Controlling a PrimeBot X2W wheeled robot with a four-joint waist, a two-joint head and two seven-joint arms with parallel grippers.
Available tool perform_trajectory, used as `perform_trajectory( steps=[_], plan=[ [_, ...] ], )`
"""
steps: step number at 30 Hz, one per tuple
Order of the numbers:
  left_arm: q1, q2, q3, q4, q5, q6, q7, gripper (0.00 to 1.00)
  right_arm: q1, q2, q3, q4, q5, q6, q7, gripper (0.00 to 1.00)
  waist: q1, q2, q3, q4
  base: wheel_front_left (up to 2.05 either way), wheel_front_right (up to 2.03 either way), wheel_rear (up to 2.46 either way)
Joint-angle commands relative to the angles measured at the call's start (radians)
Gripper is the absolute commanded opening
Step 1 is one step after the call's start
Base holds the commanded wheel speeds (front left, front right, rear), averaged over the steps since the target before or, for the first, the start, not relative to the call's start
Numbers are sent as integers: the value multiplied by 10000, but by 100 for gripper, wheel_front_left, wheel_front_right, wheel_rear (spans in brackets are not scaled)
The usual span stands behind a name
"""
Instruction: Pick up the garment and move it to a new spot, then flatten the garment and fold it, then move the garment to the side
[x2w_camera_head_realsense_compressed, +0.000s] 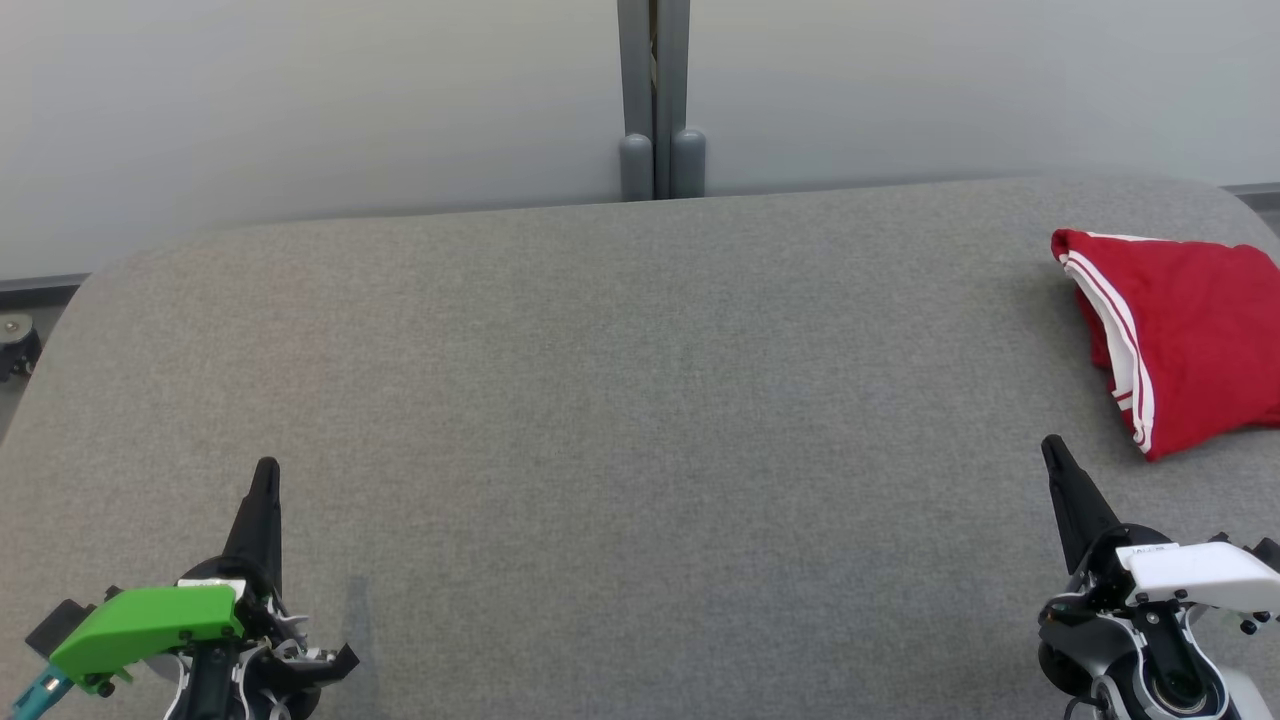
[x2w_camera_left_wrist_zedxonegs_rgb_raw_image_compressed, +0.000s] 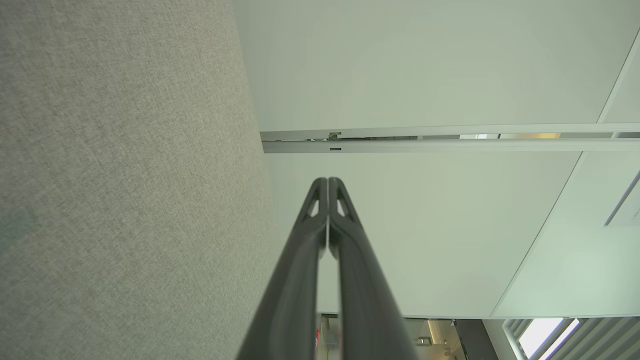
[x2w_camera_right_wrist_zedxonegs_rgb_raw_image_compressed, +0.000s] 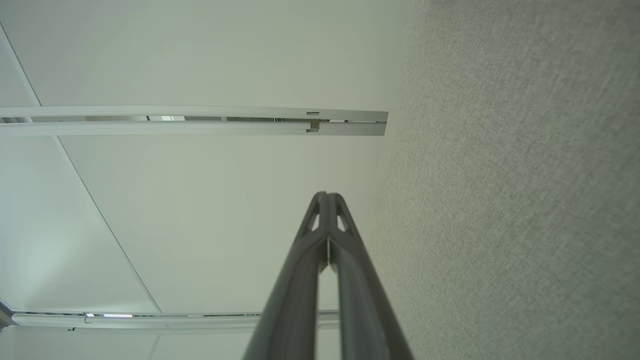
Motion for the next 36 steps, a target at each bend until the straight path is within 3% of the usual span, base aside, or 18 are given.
perform_trajectory(
  steps=[1,36],
  plan=[
    [-136,73,21,-33,-33,19,34,0,-64,-53,-22,-32,22,0,39,0,0,0,0,0,0,0,0],
    [-136,72,19,-33,-35,19,32,0,-64,-53,-22,-32,22,0,39,0,0,0,0,0,0,0,0]
  ],
)
